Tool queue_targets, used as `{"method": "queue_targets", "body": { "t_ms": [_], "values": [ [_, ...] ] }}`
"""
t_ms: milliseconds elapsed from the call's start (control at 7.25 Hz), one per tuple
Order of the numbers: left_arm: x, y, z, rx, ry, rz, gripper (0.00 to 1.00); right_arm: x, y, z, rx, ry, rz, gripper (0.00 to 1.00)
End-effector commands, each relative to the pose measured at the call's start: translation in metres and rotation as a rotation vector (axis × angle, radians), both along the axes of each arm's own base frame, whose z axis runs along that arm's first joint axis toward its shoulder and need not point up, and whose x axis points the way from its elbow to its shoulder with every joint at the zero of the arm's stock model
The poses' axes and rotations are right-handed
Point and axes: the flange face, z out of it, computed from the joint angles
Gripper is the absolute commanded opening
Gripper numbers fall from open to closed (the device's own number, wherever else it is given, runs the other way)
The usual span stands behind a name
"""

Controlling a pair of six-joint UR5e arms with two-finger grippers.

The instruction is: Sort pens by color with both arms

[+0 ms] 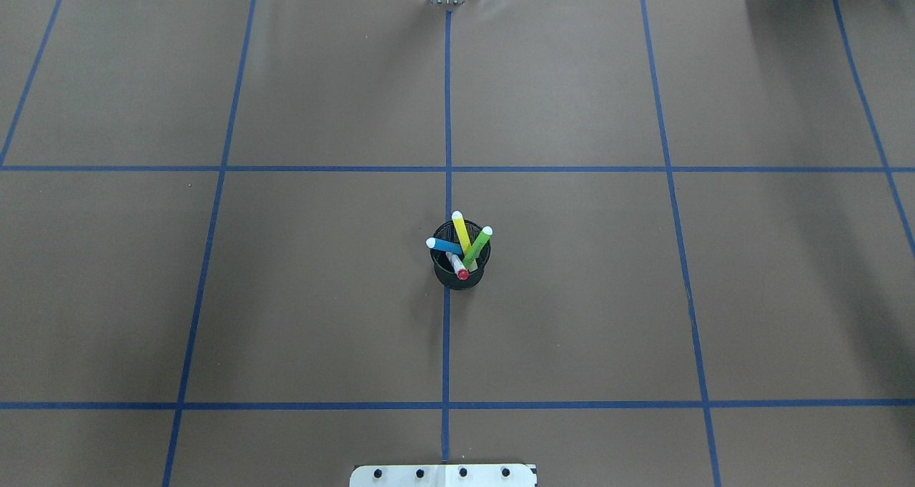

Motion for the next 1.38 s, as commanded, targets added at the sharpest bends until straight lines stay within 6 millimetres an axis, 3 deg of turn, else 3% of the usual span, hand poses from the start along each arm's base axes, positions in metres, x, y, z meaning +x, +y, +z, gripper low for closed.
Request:
{"method": "queue_targets", "body": {
  "t_ms": [0, 1241],
  "values": [
    [0.0000, 0.0006, 0.0015, -0.003, 0.001, 0.000, 1.00, -0.0004, -0.0007, 0.0004, 0.000, 0.005, -0.001, 1.00],
    [0.0001, 0.0015, 0.0105, -0.009, 0.002, 0.005, 1.00, -0.0022, 0.0009, 0.0024, -0.006, -0.001, -0.001, 1.00]
  ]
}}
